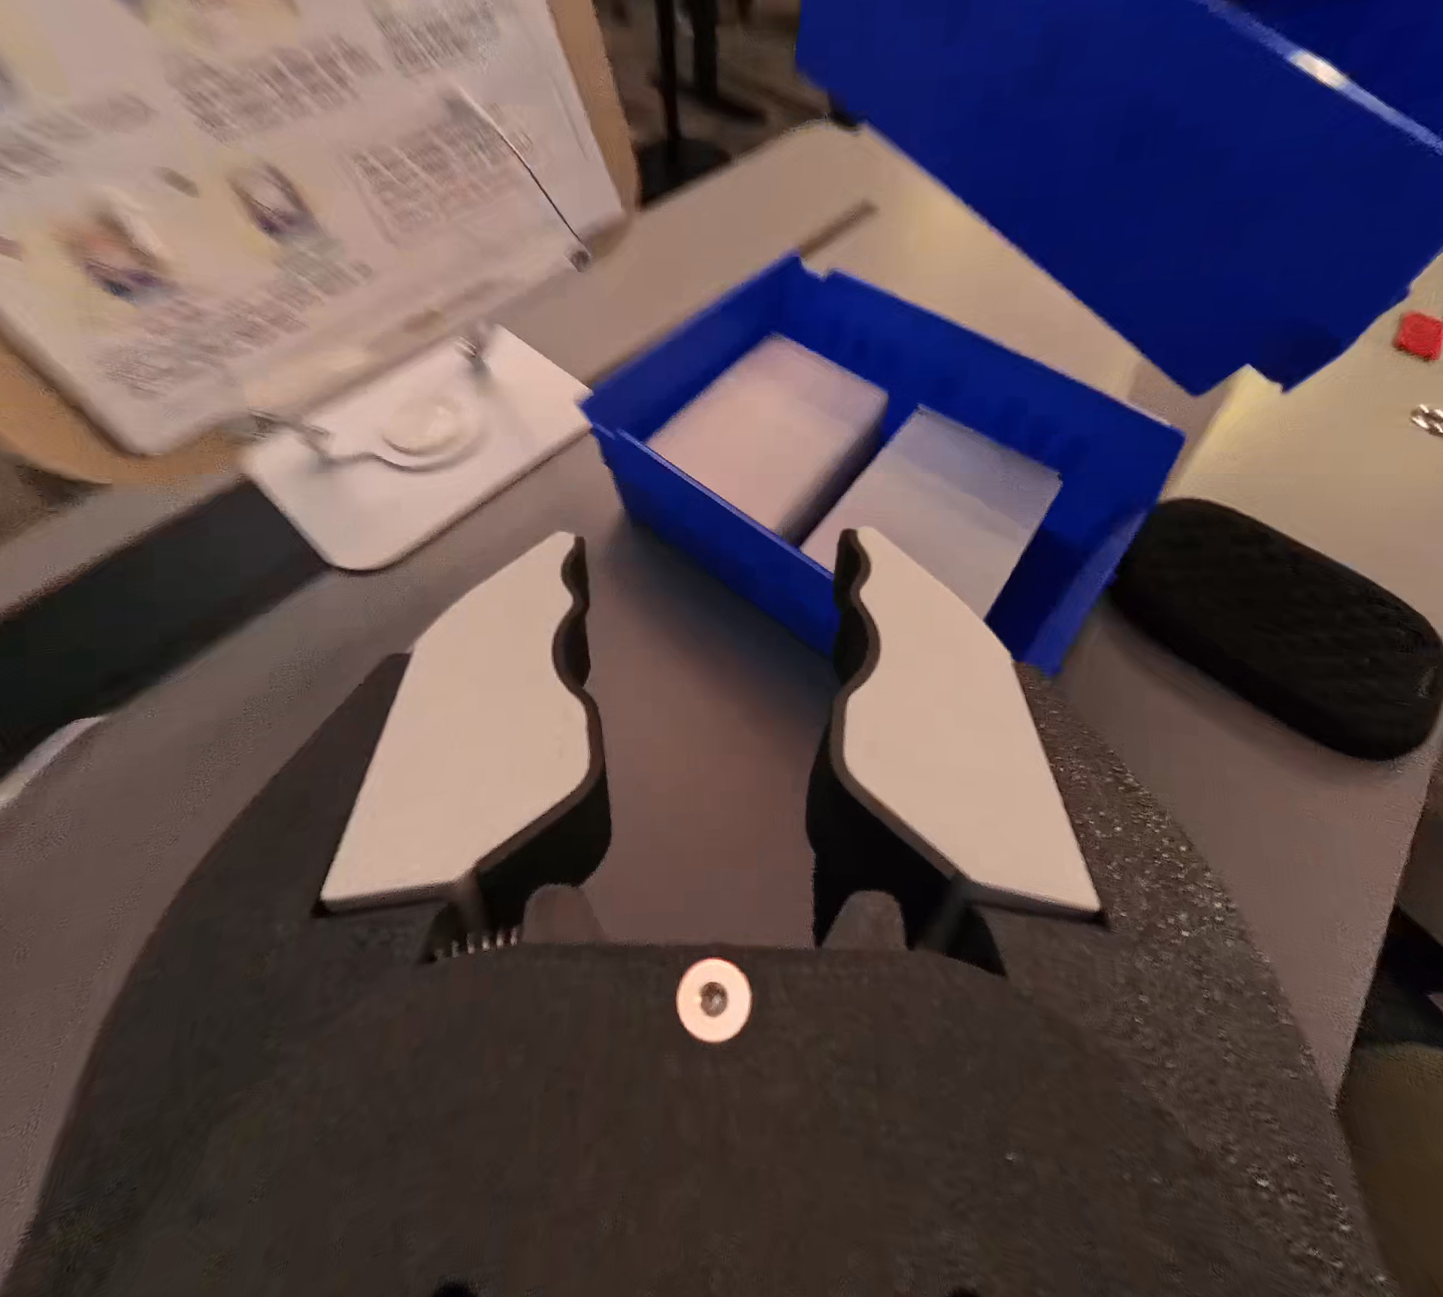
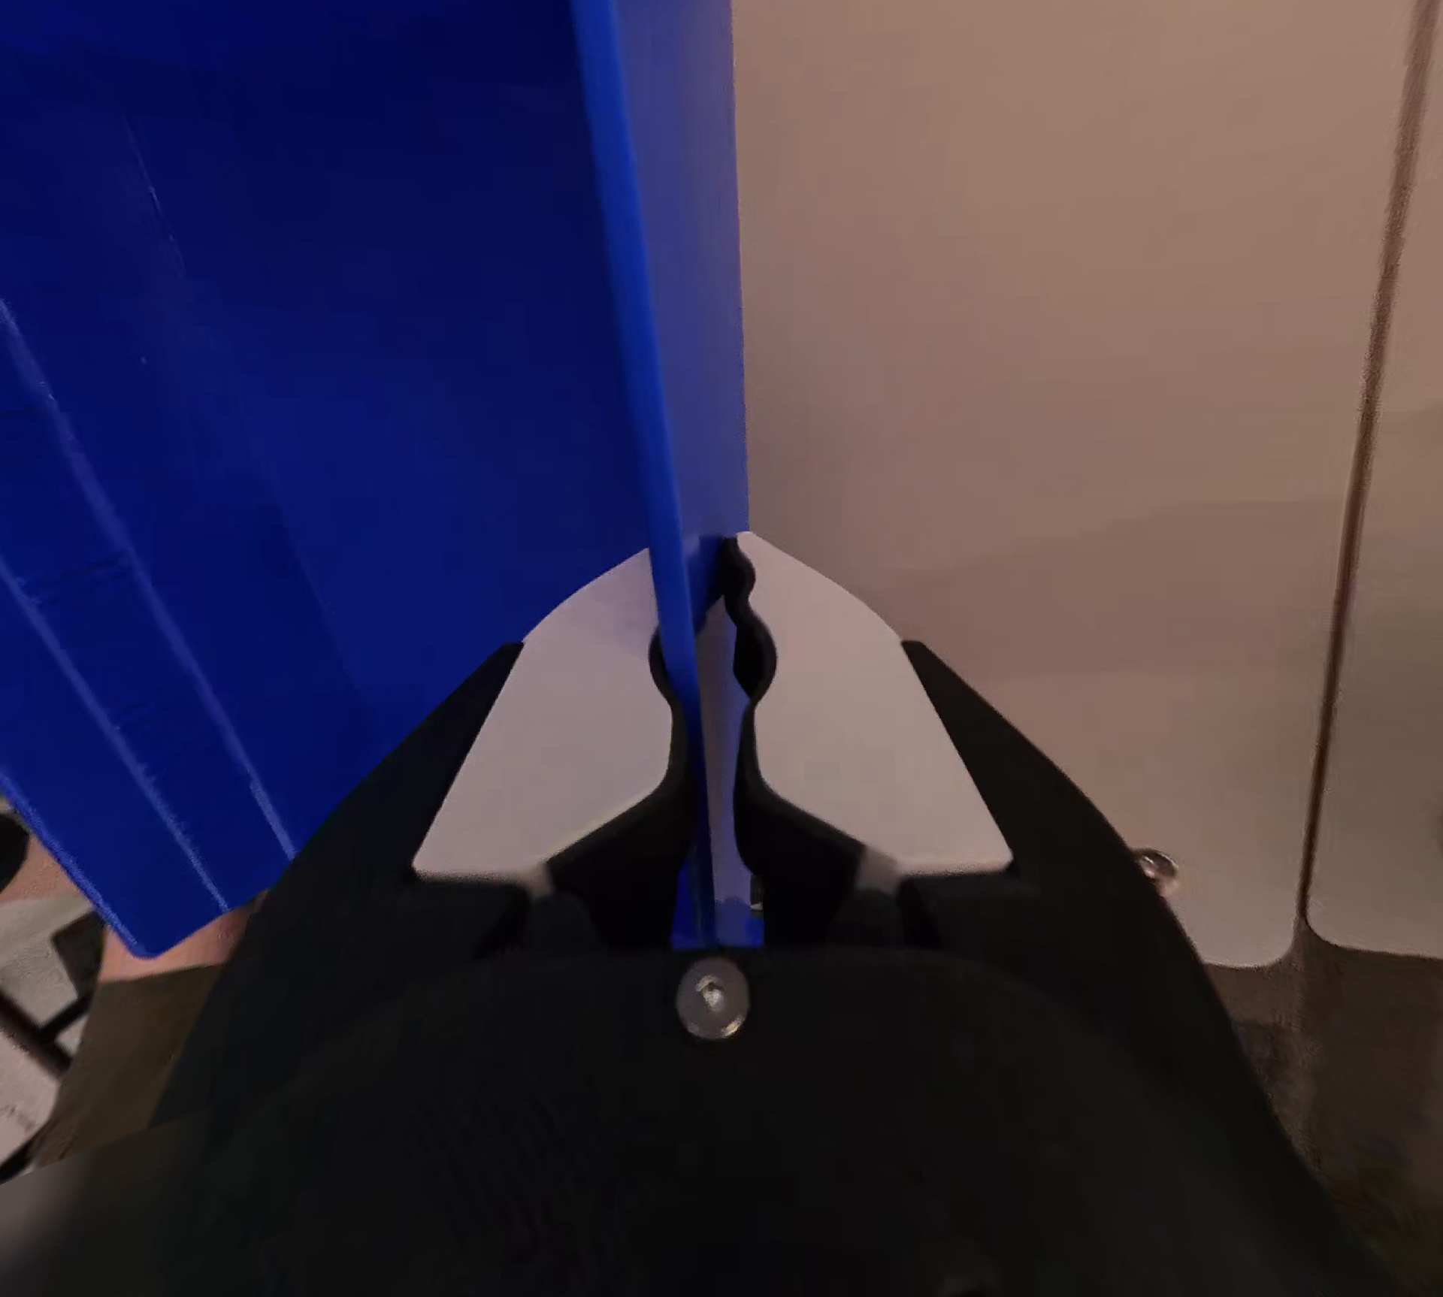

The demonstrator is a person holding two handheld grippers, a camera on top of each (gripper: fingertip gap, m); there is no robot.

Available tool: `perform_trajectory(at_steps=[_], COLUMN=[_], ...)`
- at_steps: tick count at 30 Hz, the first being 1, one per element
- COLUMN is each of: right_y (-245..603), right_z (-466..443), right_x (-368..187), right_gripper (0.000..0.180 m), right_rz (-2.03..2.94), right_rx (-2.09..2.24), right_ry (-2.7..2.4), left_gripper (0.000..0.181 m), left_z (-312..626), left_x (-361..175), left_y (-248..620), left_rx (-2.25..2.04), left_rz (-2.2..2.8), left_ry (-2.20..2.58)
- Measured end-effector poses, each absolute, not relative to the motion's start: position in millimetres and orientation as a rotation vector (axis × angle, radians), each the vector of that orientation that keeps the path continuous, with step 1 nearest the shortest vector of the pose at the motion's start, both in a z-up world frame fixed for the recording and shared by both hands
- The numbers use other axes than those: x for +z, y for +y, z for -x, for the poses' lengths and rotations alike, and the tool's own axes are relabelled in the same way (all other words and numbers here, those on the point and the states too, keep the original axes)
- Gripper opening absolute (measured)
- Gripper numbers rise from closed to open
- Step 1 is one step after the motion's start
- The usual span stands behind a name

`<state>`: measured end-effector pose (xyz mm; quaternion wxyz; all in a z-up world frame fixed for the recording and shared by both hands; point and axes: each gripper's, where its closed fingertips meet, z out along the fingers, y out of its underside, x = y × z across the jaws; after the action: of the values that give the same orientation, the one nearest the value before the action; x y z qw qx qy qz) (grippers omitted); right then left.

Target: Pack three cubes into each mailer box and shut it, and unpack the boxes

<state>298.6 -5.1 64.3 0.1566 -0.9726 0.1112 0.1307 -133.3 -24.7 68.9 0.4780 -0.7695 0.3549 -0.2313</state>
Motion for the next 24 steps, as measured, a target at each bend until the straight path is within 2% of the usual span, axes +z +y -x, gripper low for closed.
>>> perform_trajectory(at_steps=[2, 6, 12, 18, 19, 22, 24], right_y=[-19.0, -39.6, -42.5, -40.7, -41.4, -41.1, -40.6], right_z=[-336.6, -379.2, -386.1, -393.7, -393.8, -392.8, -390.7], right_x=[41.7, -11.9, -68.2, -90.9, -94.5, -104.3, -109.8], right_gripper=[0.007, 0.006, 0.006, 0.008, 0.008, 0.009, 0.009], right_rz=[2.772, 2.770, 2.747, 2.773, 2.784, 2.809, 2.830], right_rx=[0.334, 0.359, 0.666, 0.693, 0.695, 0.685, 0.666], right_ry=[0.407, 0.498, 0.538, 0.455, 0.444, 0.416, 0.396], left_gripper=[0.060, 0.070, 0.072, 0.052, 0.059, 0.031, 0.023], left_z=[100.0, 62.2, 43.7, 48.5, 47.9, 39.4, 40.3], left_x=[28.5, -40.8, -66.4, -95.5, -98.7, -96.7, -97.1], left_y=[-10.4, -7.7, 8.9, 4.2, 0.9, -5.6, -5.9], left_rx=[-0.699, -1.006, -0.974, -0.686, -0.650, -0.640, -0.575], left_rz=[1.981, 2.263, 2.584, 2.917, 2.956, 3.043, 3.111], left_ry=[0.877, 0.861, 0.843, 0.940, 0.978, 1.019, 1.041])
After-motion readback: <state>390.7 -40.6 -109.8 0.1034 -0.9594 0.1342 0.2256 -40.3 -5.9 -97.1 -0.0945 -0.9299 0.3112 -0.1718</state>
